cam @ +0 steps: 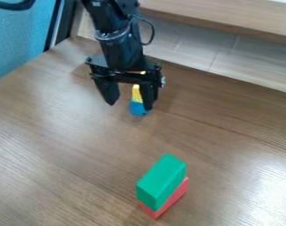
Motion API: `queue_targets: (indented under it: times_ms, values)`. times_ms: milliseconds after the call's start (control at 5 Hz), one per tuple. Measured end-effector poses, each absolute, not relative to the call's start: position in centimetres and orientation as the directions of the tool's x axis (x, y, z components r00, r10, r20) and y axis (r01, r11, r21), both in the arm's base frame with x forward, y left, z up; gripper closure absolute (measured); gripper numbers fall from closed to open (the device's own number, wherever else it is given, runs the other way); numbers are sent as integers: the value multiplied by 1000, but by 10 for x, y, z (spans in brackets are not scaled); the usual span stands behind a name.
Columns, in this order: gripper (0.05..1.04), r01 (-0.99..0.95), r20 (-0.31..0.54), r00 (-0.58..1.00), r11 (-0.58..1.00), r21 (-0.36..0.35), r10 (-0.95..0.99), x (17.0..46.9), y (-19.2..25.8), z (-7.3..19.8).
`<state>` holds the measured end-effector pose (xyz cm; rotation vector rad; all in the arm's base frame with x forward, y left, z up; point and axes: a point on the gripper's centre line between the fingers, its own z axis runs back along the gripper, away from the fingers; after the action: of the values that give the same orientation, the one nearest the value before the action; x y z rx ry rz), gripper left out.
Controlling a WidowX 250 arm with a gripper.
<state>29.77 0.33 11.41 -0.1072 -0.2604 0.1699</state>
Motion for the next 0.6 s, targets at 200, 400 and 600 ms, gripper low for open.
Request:
queue_targets:
  times_ms: [200,400,600]
  values:
    - [84,-185,256,943,974,-132,213,310,9,118]
    - [84,-226,260,932,966,-124,252,321,19,121]
    - [83,-260,257,924,958,-118,283,330,29,119]
